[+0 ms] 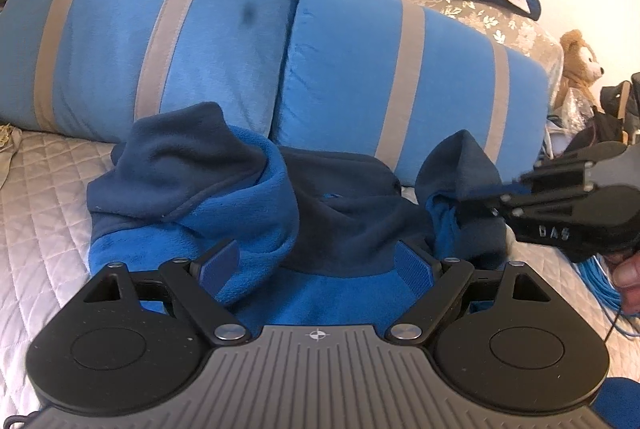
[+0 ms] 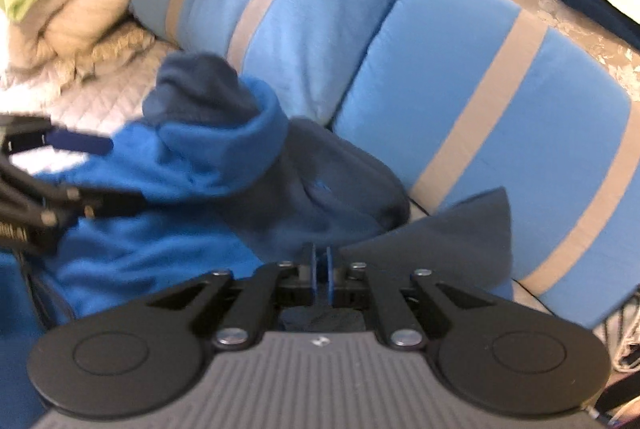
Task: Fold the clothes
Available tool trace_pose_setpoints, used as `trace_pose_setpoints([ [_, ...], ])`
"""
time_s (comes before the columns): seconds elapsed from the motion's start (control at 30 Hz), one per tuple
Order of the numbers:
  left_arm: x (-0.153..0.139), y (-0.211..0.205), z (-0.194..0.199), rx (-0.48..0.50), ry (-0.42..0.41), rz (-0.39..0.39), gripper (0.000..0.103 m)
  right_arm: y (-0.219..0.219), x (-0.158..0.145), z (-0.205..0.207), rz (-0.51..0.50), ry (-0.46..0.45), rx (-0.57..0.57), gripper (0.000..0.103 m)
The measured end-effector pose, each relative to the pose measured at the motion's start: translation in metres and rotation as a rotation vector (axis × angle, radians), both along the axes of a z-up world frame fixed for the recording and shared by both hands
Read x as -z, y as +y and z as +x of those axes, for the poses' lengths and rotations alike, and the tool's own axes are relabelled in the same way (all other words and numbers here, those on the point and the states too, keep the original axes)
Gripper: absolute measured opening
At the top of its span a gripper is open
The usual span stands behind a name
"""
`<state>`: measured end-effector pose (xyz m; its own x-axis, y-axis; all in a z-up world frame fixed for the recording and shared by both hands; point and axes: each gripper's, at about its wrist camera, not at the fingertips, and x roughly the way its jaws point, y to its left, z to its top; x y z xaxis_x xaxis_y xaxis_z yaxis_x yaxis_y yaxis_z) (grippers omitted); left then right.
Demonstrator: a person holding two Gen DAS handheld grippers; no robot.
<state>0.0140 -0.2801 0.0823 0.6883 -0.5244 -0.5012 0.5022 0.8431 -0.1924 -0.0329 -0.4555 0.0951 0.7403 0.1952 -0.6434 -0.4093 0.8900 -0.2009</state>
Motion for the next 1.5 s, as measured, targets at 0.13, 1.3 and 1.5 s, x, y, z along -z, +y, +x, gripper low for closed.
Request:
trace_pose_setpoints([
  [0.13, 0.000, 0.000, 0.001, -0.002, 0.007, 0.001, 0.086, -0.018, -0.013, -0.004, 0.119, -0.065, -0.023, 0.086],
  [1.3, 0.004, -0.002, 0.004, 0.008, 0.029, 0.014, 0.086, -0.017, 0.150, -0.045, -0.722, -0.282, -0.171, 0.050],
  [1.5, 0.004, -0.001, 0.005, 0.007, 0.034, 0.006, 0.086, -0.019, 0.142, -0.062, -0.764, -0.451, -0.140, 0.051],
])
